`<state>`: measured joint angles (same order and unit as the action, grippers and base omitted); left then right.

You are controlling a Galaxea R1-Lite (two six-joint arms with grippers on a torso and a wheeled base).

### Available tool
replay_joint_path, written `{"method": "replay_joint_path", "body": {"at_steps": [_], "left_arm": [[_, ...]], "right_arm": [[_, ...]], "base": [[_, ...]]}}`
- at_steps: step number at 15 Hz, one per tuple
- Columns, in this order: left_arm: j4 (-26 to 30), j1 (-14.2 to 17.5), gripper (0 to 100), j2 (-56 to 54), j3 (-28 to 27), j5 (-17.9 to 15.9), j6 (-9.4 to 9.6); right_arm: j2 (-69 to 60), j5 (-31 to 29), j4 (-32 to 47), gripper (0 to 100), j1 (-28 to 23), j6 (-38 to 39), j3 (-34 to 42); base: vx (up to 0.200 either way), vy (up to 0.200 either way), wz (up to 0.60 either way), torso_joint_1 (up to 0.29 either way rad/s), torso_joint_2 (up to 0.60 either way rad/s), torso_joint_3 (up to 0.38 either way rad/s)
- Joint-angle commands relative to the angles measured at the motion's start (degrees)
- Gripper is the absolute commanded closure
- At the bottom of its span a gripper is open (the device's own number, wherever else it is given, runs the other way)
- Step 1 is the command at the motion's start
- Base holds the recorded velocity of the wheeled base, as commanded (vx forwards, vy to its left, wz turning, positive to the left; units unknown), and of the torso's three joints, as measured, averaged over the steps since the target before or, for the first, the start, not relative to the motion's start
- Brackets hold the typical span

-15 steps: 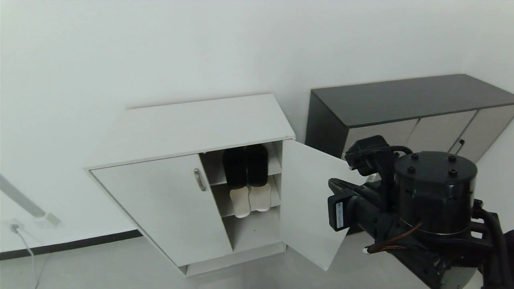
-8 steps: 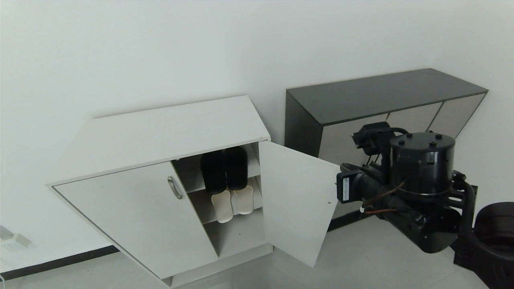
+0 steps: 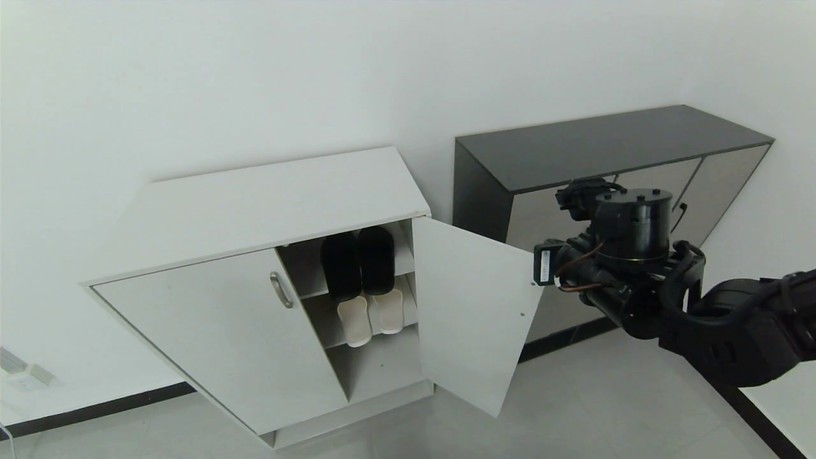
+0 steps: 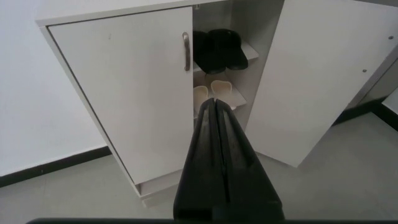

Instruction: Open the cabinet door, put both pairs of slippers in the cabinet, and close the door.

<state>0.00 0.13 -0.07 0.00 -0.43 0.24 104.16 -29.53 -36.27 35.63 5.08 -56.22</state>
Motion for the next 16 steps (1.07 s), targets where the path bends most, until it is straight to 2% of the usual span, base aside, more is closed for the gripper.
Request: {"method": "replay_joint_path", "body": {"at_steps": [1, 8, 12, 16], "left_arm": [[0.0, 0.0, 100, 0.1, 0.0, 0.0, 0.02], [0.0, 0.0, 100, 0.1, 0.0, 0.0, 0.02], [0.0, 0.0, 100, 0.1, 0.0, 0.0, 0.02], [0.0, 0.0, 100, 0.1, 0.0, 0.0, 0.02]], "right_arm": [[4.2, 0.3, -0.1, 100, -2.4, 0.2, -3.7], [12.3, 5.6, 0.0, 100, -9.4, 0.6, -12.9], [14.9, 7.6, 1.3, 100, -10.2, 2.6, -16.6], [16.2, 7.7, 1.5, 100, -10.5, 2.7, -17.1]], "base": [[0.0, 0.0, 0.0, 0.0, 0.0, 0.0], [0.0, 0.0, 0.0, 0.0, 0.0, 0.0], [0.0, 0.0, 0.0, 0.0, 0.0, 0.0], [0.0, 0.0, 0.0, 0.0, 0.0, 0.0]]}}
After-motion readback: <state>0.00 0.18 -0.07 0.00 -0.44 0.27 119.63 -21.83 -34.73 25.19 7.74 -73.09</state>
